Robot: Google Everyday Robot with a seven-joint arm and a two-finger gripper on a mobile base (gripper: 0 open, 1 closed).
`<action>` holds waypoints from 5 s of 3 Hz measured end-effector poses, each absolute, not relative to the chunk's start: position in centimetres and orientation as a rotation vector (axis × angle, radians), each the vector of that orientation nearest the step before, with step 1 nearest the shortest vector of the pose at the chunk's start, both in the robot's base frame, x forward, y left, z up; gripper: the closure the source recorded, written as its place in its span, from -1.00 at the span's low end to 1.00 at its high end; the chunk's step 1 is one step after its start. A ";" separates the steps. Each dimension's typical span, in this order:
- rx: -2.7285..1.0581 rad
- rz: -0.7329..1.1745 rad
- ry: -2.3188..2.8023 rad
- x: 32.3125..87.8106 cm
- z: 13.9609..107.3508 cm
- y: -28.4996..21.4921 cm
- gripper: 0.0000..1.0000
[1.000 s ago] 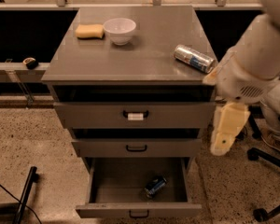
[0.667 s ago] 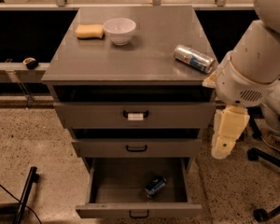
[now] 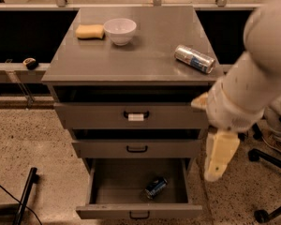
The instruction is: Pick pepsi can from bottom drawer and place on counter
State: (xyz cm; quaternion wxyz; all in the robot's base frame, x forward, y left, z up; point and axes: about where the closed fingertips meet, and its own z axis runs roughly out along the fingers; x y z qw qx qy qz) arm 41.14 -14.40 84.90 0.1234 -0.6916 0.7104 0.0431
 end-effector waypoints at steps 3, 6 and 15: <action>-2.185 0.286 1.744 41.6 73.0 -10.0 -1.00; -1.995 0.260 1.739 48.5 61.3 -6.2 -1.00; -2.362 0.178 1.436 50.7 44.4 -11.3 -1.00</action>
Offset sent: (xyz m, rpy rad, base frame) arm 0.0000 0.0509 -0.1545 0.2062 0.0561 0.4353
